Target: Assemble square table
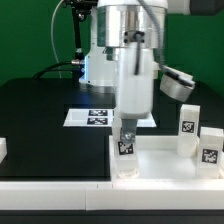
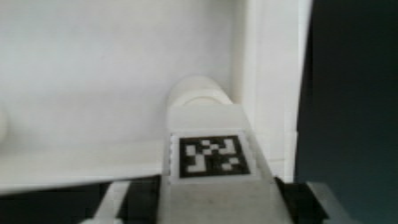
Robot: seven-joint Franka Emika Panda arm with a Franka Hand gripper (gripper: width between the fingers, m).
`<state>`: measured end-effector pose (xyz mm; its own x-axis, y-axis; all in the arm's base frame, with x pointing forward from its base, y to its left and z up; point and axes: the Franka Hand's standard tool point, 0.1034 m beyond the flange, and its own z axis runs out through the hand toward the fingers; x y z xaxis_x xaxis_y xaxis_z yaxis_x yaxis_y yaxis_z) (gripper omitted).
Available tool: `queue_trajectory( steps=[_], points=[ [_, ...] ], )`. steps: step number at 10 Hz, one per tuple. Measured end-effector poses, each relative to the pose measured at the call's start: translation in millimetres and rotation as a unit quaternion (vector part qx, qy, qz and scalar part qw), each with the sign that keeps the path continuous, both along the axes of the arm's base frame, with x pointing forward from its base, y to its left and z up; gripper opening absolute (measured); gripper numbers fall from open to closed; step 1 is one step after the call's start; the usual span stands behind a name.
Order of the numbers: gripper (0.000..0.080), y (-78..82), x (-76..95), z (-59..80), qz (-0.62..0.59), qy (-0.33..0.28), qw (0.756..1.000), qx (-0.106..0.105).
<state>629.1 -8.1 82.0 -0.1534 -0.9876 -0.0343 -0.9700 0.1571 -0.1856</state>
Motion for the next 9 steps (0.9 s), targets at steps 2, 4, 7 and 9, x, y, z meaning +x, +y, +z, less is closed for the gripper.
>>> queue_trajectory(
  steps=[2, 4, 7, 9],
  points=[
    [0.0290, 2.4, 0.6, -0.1, 0.033, 0.003, 0.999, -0.008],
    [0.0505, 13.0, 2.4, 1.0, 0.165, 0.020, 0.985, -0.046],
    [0.0642, 15.2, 3.1, -0.2, 0.367, 0.028, 0.926, -0.088],
    [0.0648, 14.2, 3.1, -0.2, 0.432, 0.029, 0.896, -0.098]
  ],
)
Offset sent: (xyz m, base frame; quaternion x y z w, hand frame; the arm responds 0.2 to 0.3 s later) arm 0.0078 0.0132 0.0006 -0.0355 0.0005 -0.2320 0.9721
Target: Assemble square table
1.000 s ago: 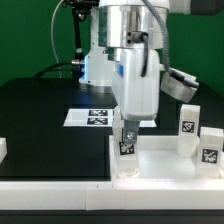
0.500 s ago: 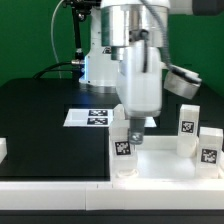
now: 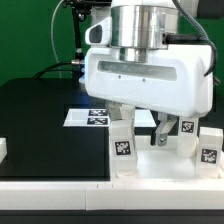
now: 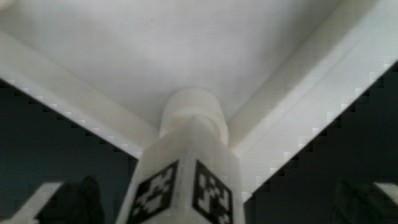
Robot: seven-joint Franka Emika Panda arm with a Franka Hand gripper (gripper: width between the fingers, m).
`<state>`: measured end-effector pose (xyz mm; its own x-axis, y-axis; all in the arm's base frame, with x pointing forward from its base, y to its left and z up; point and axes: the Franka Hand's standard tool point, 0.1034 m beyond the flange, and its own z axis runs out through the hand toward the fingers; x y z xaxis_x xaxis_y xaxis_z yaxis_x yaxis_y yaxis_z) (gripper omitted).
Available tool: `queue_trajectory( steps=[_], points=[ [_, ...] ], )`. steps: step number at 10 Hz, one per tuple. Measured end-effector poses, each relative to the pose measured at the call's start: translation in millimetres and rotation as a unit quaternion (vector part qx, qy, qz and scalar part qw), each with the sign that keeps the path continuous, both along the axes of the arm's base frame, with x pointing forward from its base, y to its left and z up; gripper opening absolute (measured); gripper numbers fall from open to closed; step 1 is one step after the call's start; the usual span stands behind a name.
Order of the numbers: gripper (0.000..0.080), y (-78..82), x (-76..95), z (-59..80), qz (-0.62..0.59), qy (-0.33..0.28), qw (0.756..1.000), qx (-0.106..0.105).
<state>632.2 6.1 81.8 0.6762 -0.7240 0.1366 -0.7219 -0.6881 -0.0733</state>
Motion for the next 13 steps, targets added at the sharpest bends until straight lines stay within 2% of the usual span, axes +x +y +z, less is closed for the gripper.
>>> queue_trajectory(
  steps=[1, 3, 4, 5, 8, 10, 11, 13],
  points=[
    [0.0649, -2.7, -0.3, 1.0, 0.043, 0.002, 0.999, -0.002],
    [0.0649, -22.4, -5.9, 7.9, 0.125, 0.028, 0.991, 0.027],
    [0.0649, -24.4, -6.4, 7.0, 0.156, 0.032, 0.987, 0.031],
    [0.0649, -25.8, -6.0, 6.7, 0.188, 0.032, 0.981, 0.023],
    [0.0649, -27.0, -5.8, 6.8, 0.202, 0.033, 0.979, 0.019],
    [0.0649, -12.2, 0.1, 6.9, 0.182, 0.022, 0.983, 0.023],
    [0.0649, -13.7, 0.0, 6.9, 0.168, 0.022, 0.985, 0.025],
    [0.0380, -13.7, -0.2, 6.7, 0.087, 0.022, 0.995, 0.035]
  ],
)
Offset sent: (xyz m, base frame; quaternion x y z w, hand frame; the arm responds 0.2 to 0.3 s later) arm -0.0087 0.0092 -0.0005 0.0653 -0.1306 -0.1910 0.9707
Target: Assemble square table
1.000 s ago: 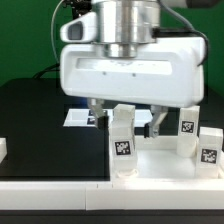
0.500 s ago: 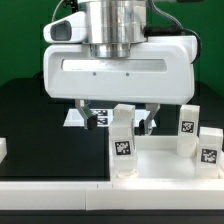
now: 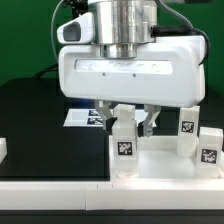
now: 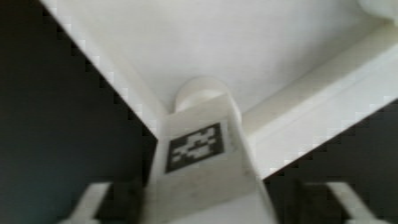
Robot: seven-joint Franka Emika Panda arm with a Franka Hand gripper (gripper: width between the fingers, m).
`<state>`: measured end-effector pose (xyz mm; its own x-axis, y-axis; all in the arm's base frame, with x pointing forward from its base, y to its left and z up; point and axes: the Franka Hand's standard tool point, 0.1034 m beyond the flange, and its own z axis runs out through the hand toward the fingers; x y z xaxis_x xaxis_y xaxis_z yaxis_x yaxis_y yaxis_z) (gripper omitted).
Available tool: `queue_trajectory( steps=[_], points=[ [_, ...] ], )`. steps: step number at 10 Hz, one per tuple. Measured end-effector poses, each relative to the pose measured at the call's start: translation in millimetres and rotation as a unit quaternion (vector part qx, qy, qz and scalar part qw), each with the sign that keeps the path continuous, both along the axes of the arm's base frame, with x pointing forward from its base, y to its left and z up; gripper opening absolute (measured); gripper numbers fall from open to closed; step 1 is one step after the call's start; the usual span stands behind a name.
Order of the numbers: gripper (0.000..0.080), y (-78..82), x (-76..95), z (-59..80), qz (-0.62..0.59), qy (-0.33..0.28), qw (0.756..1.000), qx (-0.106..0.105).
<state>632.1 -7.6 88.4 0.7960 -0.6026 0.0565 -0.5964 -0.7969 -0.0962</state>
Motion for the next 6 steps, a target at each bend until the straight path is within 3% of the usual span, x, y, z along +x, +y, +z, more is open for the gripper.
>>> queue_trajectory(
  steps=[1, 4, 6],
  points=[
    [0.0284, -0.1, 0.0, 0.0, -0.036, 0.002, 0.999, 0.004],
    [0.0284, 0.0, -0.1, -0.4, -0.150, 0.007, 0.989, 0.016],
    [0.0284, 5.4, 0.3, -1.3, -0.288, 0.013, 0.957, 0.028]
  ],
)
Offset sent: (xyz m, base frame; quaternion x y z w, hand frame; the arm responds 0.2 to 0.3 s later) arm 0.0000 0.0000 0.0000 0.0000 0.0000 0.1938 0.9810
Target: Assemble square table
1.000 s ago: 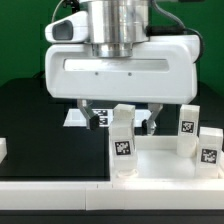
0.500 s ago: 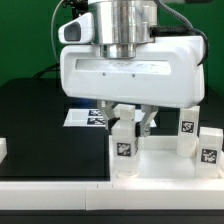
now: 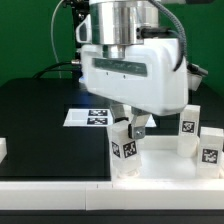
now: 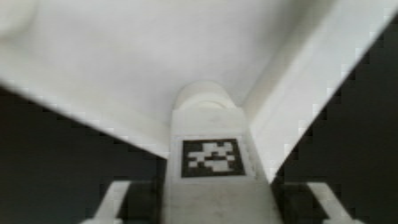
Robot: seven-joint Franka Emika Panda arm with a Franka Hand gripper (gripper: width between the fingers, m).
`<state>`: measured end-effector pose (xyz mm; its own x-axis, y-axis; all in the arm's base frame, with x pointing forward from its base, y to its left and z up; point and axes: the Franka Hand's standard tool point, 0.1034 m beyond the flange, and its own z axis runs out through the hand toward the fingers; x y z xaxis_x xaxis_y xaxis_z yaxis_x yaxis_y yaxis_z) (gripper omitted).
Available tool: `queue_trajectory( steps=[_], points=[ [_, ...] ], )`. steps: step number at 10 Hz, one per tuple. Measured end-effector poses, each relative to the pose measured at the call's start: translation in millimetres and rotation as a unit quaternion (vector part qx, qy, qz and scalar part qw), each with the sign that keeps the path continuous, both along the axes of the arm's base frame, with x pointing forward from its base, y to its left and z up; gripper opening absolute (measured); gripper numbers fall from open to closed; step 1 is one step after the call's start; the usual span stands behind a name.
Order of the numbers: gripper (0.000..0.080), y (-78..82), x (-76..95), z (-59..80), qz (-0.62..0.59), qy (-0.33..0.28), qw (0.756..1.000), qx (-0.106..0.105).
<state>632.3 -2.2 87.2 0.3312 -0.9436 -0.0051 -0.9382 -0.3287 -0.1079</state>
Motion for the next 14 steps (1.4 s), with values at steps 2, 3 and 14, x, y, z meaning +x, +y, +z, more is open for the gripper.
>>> queue_trajectory(
  steps=[2, 3, 14],
  points=[
    [0.0284, 3.6, 0.5, -0.4, -0.175, 0.005, 0.984, 0.030],
    [0.0284, 5.6, 1.4, -1.1, -0.254, -0.001, 0.966, 0.050],
    [0.0648, 5.7, -8.2, -7.6, 0.153, -0.010, 0.988, -0.022]
  ],
)
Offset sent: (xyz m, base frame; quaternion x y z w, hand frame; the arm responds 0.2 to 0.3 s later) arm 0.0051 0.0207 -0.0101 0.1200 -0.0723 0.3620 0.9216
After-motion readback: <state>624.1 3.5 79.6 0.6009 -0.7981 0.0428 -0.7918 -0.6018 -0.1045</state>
